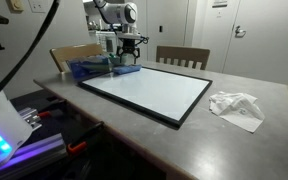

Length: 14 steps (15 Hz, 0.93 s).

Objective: Use the cloth to wipe the whiteboard

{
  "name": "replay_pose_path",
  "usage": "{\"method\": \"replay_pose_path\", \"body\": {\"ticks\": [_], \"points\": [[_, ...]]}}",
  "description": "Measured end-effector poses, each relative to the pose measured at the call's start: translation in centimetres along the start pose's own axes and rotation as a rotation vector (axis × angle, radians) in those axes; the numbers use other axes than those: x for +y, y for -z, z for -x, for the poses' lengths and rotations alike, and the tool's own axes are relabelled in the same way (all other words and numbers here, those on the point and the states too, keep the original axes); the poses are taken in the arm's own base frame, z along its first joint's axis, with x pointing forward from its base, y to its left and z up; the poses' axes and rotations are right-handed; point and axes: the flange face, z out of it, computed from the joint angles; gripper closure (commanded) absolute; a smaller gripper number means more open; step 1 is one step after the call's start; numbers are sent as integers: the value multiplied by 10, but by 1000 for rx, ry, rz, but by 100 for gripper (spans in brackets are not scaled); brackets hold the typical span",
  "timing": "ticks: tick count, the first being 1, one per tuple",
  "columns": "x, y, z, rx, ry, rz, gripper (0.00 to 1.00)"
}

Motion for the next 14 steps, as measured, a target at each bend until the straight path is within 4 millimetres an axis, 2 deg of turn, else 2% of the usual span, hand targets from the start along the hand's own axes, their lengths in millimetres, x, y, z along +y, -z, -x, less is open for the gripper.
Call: {"method": "replay_pose_path", "body": {"ticks": [5,9,14], "points": [[4,9,3,-31,-15,-18,0],[7,-3,0,-21,-52,-14,0],[-1,-16,-11,32,-91,0,0]]}}
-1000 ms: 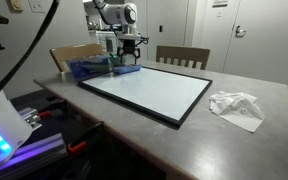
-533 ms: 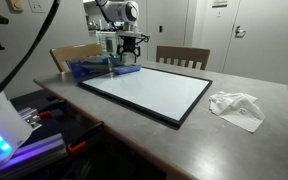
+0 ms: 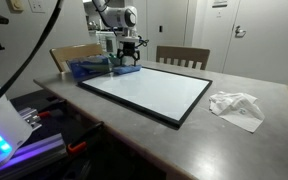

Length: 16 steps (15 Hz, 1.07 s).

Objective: Use the cloth to wipe the whiteboard

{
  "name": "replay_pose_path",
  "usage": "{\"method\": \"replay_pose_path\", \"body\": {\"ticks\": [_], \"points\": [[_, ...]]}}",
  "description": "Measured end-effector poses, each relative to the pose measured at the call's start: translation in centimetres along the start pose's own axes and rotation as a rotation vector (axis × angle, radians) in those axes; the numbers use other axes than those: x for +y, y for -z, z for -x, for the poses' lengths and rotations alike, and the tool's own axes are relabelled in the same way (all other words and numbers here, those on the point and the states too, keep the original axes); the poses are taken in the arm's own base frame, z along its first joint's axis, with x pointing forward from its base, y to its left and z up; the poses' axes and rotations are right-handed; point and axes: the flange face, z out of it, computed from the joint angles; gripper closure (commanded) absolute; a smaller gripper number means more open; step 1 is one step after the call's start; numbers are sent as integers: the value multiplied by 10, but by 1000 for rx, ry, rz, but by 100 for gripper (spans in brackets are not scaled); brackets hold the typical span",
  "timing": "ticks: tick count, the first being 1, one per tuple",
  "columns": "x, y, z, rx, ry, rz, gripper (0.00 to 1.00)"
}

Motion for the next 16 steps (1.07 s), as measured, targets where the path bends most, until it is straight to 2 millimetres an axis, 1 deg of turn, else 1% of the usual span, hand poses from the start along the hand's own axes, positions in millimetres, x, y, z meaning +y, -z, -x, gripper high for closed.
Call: {"method": "replay_pose_path", "body": {"ticks": [4,8,11,12,13,16], "points": [[-12,-9,-5,21,-79,18,0],[-27,-22,-5,8,-178,52,0],[-29,-24,-5,19,-209,56,0],[-29,-24,-4,21,-213,55,2],[-29,-24,-4,24,-214,55,21],[-28,-22,-2,40,-217,53,38]]}}
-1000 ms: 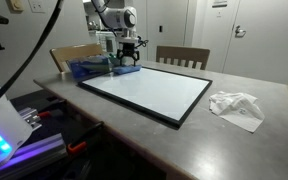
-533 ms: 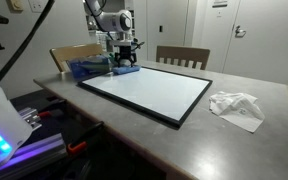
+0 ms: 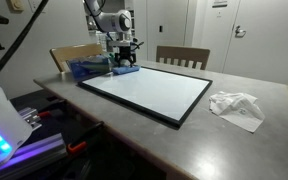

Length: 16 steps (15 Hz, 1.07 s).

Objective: Use the cloth to wipe the whiteboard

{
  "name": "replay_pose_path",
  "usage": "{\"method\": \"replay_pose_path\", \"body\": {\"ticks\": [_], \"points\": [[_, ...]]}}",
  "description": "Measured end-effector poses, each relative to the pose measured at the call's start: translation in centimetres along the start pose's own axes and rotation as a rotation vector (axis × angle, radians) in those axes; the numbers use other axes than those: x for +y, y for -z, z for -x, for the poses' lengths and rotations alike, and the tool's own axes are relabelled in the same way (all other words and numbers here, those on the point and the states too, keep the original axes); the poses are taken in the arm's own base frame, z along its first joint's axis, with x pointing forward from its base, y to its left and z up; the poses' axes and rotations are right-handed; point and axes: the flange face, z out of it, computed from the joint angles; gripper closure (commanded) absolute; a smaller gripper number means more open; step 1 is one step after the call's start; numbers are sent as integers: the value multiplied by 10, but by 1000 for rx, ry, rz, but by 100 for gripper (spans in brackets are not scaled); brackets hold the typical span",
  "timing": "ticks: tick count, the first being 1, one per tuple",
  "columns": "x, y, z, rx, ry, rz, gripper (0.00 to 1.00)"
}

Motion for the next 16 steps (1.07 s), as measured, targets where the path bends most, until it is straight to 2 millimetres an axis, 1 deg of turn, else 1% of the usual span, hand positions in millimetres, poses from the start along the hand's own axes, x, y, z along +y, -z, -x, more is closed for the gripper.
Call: {"method": "replay_pose_path", "body": {"ticks": [1,2,4,5,6,8,9,11,12,16], "points": [[1,2,1,4,0,0,47],[4,4,1,8,3,0,49],[11,6,2,13,16,-2,58],[15,8,2,15,26,-4,66],[18,9,3,16,37,-5,82],[25,10,3,19,62,-11,95],[28,11,3,21,78,-17,99],[31,12,3,26,124,-44,100],[31,13,3,30,152,-58,98],[28,14,-1,33,265,-95,98]]}}
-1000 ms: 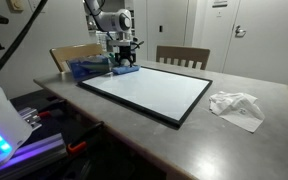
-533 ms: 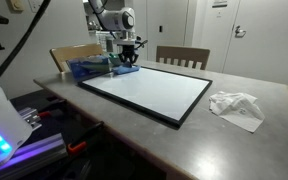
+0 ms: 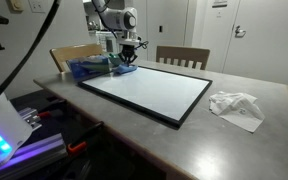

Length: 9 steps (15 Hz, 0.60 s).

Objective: Use the cloth to wipe the whiteboard

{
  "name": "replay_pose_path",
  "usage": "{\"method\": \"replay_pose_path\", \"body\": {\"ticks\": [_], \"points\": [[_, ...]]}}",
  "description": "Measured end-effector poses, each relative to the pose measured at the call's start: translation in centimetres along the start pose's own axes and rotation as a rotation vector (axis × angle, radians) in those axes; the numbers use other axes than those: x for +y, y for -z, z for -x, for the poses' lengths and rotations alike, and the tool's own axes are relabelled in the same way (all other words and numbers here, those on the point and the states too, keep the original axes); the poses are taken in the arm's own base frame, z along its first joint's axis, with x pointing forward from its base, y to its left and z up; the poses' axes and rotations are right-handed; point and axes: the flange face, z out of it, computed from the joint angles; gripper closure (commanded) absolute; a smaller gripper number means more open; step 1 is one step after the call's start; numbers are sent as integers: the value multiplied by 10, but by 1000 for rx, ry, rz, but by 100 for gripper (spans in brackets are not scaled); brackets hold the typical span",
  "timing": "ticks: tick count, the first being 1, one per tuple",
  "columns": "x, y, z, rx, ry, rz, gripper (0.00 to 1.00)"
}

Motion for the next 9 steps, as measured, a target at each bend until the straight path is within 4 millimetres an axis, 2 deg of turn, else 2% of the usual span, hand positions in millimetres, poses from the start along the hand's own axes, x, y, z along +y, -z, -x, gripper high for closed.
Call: {"method": "replay_pose_path", "body": {"ticks": [9], "points": [[4,10,-21,33,-4,-47,98]]}}
